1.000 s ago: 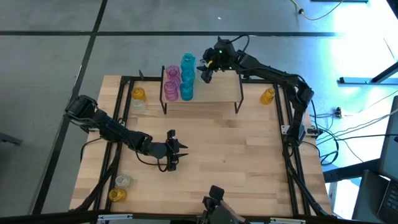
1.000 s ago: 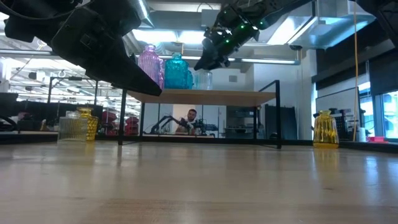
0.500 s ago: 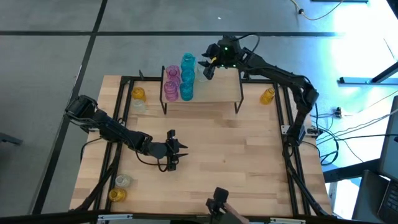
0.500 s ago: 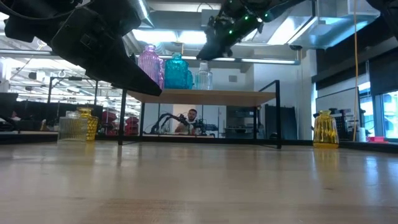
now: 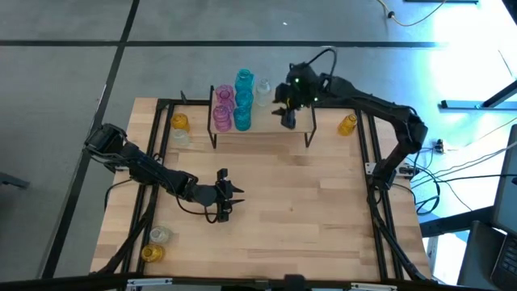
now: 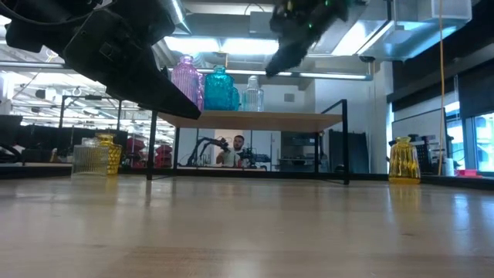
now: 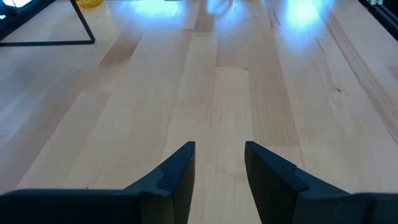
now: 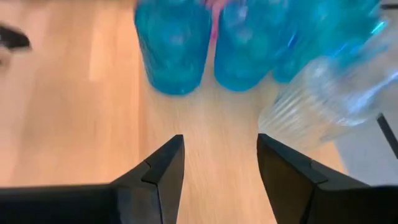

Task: Sort vases onto shelf
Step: Put the top right transparent flower vase on the shelf

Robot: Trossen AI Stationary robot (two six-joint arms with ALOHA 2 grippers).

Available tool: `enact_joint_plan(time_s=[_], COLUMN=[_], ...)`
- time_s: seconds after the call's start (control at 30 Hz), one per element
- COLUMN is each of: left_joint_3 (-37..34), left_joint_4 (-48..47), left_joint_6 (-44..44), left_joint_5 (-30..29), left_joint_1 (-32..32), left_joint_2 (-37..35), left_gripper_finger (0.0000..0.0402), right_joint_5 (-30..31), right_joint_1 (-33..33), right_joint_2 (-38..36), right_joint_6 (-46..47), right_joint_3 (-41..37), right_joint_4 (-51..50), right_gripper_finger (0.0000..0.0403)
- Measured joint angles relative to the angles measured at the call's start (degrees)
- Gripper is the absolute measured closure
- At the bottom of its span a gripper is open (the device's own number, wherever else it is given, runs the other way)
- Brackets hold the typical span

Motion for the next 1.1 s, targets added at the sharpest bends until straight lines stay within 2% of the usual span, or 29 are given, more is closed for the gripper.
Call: enact_joint_plan(time_s=[0.2, 0.43, 1.1], left_joint_3=[0.0, 0.0, 0.0], left_joint_4=[0.0, 0.0, 0.0], left_joint_6=[0.0, 0.0, -0.2], left_joint_5=[0.0, 0.0, 0.0], left_joint_1=[0.0, 0.7, 1.1], left_joint_2=[0.0, 0.0, 0.0], left_gripper_finger=[0.0269, 0.0269, 0.0269], right_joint_5=[-1.8, 0.0, 4.2], right_joint_1=[-0.2, -0.1, -0.2], right_joint_2=[0.0, 0.0, 0.0], right_joint_6=[-2.0, -5.3, -8.5], right_joint_3=[-11.6, -17.2, -17.2], right_joint_4=[15.6, 27.2, 33.0], right_gripper_finger=[0.0219, 0.0219, 0.0219])
